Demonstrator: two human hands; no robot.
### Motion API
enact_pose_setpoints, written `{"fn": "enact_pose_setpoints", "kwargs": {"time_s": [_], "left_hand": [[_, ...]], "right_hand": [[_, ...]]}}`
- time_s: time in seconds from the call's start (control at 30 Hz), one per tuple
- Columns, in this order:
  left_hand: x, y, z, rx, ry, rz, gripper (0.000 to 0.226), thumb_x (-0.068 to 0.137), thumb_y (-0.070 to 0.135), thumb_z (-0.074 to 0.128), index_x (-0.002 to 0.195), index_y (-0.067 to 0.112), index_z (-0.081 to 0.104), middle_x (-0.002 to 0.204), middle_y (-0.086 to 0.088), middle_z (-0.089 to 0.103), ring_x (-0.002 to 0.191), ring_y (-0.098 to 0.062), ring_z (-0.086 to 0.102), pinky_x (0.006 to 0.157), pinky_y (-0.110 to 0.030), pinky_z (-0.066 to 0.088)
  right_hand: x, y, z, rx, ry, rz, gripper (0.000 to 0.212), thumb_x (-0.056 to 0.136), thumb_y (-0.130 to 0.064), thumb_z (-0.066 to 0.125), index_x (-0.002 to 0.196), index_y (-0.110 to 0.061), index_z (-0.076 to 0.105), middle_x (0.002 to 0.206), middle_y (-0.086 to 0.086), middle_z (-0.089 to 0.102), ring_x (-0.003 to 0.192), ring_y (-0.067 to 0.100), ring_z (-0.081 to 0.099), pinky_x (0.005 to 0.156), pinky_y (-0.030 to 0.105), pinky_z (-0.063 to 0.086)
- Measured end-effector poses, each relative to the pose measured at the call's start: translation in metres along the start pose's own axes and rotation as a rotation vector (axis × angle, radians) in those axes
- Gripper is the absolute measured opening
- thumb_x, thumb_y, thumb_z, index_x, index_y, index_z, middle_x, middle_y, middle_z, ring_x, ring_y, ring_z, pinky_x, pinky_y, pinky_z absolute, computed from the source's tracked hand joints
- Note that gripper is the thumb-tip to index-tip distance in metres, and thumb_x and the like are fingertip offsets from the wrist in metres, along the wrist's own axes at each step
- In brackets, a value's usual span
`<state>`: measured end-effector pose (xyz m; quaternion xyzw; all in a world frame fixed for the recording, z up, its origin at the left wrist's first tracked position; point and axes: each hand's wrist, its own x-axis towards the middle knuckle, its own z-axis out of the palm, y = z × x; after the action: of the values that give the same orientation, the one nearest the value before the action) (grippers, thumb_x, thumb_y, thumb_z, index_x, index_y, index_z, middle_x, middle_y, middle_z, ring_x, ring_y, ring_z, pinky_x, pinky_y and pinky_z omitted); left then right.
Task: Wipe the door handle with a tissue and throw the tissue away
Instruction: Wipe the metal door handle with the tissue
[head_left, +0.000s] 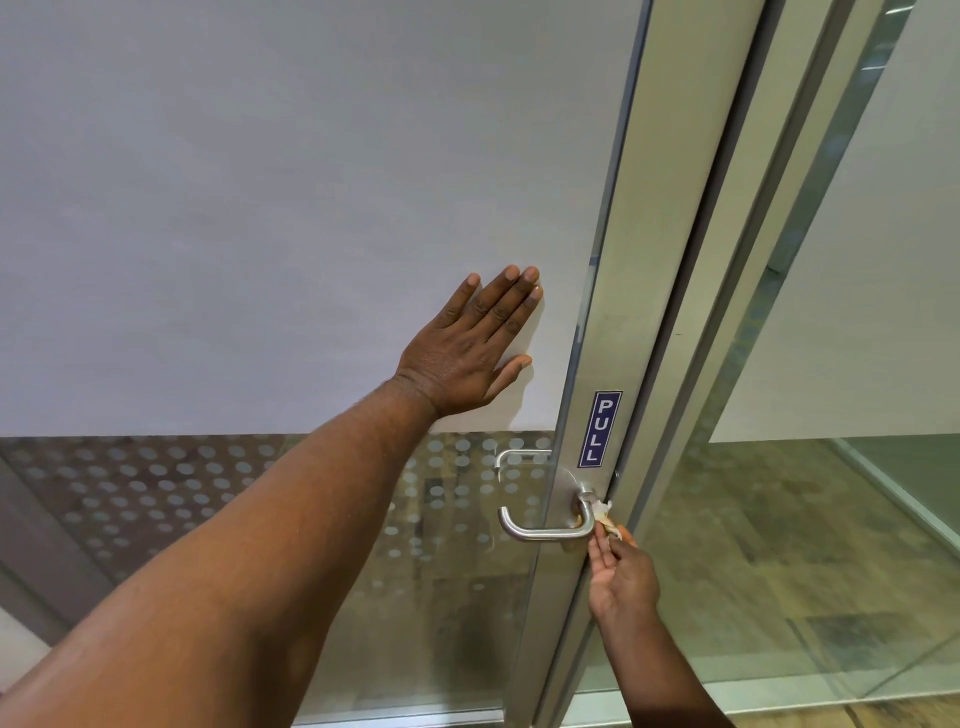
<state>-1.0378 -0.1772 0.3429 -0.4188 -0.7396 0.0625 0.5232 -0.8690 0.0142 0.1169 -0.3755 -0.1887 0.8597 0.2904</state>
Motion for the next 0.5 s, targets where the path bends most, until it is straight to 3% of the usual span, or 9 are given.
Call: {"fn": "enact_pose_setpoints", "kwargs": {"time_s": [0.13, 0.3, 0.5], "left_hand": [[-0.001, 0.000, -0.001, -0.001, -0.024, 0.003, 0.076, 0.108, 0.053, 0.025, 0.165, 0.007, 0.007, 0.174, -0.012, 0.003, 0.160, -0.024, -0.008, 0.129, -0.043, -0.007], [-0.001, -0.002, -0.005, -0.012, -0.068, 0.009, 0.079, 0.107, 0.055, 0.022, 0.166, 0.007, 0.002, 0.173, -0.011, -0.008, 0.160, -0.025, -0.010, 0.129, -0.043, -0.008], [0.000, 0.003, -0.025, -0.111, -0.184, -0.029, 0.080, 0.106, 0.056, 0.025, 0.166, 0.009, 0.003, 0.174, -0.009, -0.006, 0.161, -0.024, -0.007, 0.130, -0.044, -0.002]], "right_hand": [[-0.008, -0.021, -0.016, 0.027, -0.028, 0.031, 0.026, 0.093, 0.010, 0.039, 0.112, -0.001, 0.053, 0.097, 0.020, 0.062, 0.089, 0.028, 0.065, 0.070, 0.034, 0.063], [-0.027, -0.044, -0.026, -0.016, -0.033, 0.054, 0.024, 0.093, 0.004, 0.043, 0.101, -0.011, 0.060, 0.097, 0.011, 0.065, 0.087, 0.022, 0.063, 0.082, 0.037, 0.050], [-0.052, -0.074, -0.039, -0.024, -0.102, 0.018, 0.022, 0.092, 0.004, 0.046, 0.103, -0.009, 0.060, 0.099, 0.014, 0.068, 0.093, 0.028, 0.066, 0.080, 0.041, 0.053]]}}
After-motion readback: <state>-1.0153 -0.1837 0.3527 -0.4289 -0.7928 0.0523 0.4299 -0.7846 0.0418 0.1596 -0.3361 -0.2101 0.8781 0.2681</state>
